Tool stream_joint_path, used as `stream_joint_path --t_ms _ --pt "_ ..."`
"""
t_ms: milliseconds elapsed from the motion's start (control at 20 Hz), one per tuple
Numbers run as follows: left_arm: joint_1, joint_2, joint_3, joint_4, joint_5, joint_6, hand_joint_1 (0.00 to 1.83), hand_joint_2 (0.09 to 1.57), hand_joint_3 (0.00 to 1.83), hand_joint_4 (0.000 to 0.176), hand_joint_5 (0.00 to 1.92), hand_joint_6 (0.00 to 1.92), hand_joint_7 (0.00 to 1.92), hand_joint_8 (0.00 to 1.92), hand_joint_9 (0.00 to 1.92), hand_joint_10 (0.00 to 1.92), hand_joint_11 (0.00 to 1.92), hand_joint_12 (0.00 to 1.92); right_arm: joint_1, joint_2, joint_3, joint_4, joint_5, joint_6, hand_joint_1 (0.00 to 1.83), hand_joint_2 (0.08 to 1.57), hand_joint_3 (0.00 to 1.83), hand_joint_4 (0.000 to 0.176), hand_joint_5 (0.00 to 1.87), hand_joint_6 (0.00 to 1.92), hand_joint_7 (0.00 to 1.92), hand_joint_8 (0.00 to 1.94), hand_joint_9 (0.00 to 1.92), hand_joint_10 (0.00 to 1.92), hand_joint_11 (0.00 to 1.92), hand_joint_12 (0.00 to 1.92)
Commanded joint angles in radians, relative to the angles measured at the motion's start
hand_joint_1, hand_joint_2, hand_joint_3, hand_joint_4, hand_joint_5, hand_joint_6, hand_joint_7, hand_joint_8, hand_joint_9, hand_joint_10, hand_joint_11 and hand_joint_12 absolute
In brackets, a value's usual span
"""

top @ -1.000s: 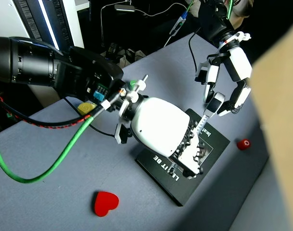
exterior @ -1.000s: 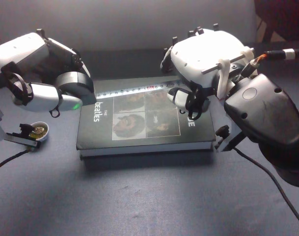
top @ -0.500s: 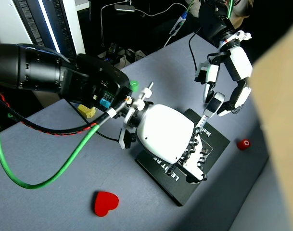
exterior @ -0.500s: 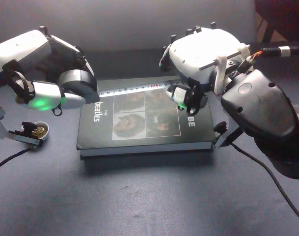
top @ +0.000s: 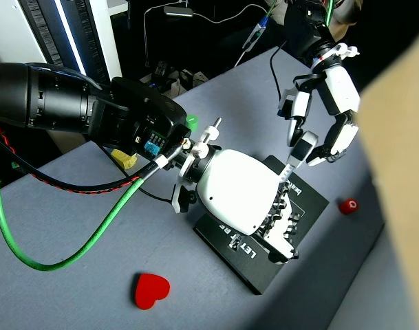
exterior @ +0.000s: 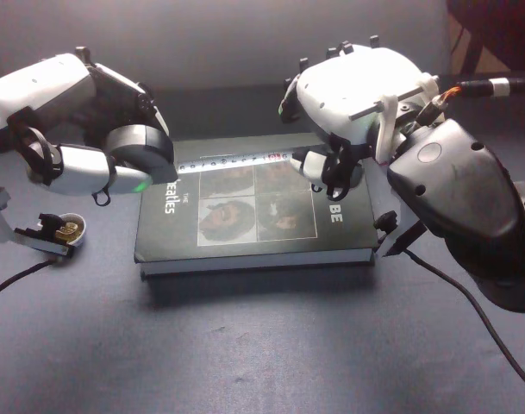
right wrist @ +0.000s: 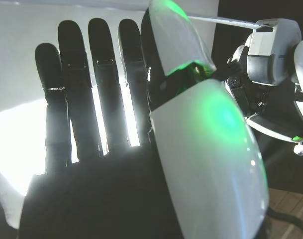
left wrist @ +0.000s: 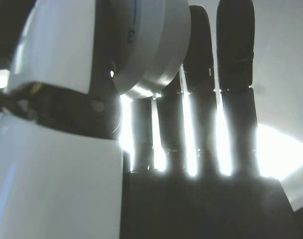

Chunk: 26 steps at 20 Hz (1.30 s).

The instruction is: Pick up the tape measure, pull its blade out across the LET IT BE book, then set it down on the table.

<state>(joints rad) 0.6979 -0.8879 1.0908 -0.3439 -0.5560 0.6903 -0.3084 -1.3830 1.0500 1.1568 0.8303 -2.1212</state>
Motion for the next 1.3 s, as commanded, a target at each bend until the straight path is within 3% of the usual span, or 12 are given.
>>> stream_joint_path --t_ms 0,1250 --pt "-0.016 0.002 0.007 0.007 -0.125 -0.011 1.39 1.08 0.0 0.0 0.98 0.75 1.1 0.81 0.99 1.15 0.94 0.9 0.01 0.006 0.001 -0.065 0.056 0.0 1.01 1.16 0.0 0.0 0.8 0.01 0.81 0.0 0.79 0.02 0.34 1.08" --pt "-0.021 0.014 0.014 0.01 -0.13 -0.008 1.39 1.07 0.0 0.0 0.99 0.76 1.09 0.8 1.01 1.14 0.96 0.92 0.005 0.015 -0.018 -0.06 0.05 -0.024 1.01 1.16 0.0 0.0 0.82 0.01 0.83 0.01 0.81 0.02 0.35 1.08"
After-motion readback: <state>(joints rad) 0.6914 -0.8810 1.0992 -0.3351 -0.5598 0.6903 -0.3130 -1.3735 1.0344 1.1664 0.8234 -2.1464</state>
